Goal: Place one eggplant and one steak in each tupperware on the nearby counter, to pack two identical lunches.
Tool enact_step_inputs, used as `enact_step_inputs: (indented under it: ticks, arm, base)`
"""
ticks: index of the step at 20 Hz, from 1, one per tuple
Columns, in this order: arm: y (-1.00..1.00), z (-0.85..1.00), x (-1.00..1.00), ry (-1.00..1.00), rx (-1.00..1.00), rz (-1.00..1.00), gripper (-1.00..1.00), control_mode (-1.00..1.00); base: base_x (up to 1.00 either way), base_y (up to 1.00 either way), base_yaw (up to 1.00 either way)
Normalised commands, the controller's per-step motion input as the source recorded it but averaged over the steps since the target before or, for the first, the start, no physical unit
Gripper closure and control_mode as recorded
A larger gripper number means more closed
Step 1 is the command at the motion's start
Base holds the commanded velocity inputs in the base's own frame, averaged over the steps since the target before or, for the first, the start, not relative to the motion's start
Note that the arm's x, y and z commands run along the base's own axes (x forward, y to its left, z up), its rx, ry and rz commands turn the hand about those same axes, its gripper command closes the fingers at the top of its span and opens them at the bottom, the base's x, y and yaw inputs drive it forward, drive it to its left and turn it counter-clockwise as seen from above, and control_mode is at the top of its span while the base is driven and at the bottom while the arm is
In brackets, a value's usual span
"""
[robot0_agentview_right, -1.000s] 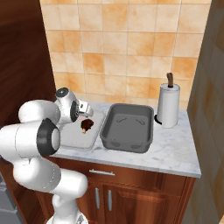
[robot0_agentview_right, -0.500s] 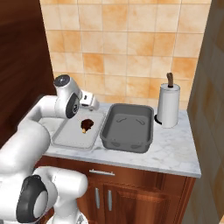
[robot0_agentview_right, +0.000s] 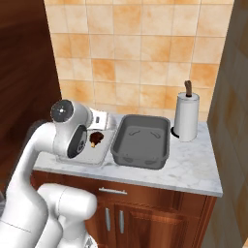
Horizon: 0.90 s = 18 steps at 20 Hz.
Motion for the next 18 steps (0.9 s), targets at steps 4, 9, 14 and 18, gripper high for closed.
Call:
enact_step_inputs:
  ticks: [4, 9, 14, 18]
  arm:
    - [-0.27, 0.48, -1.00, -0.35, 0.00, 0.00, -1.00, -1.00]
    - [0.04, 0.68, -1.00, -0.19, -0.04, 0.00, -1.00, -1.00]
    - [0.27, 0.31, -0.87, 0.03, -0.11, -0.03, -1.00, -1.00]
    - [0.30, -0.19, -0.18, 0.04, -0.08, -0.01, -1.00, 1.00]
  base:
    - [0.00, 0.00, 0.00]
    - [0.00, 0.00, 0.00]
    - [0.00, 0.00, 0.00]
    - [-0.24, 0.18, 0.00]
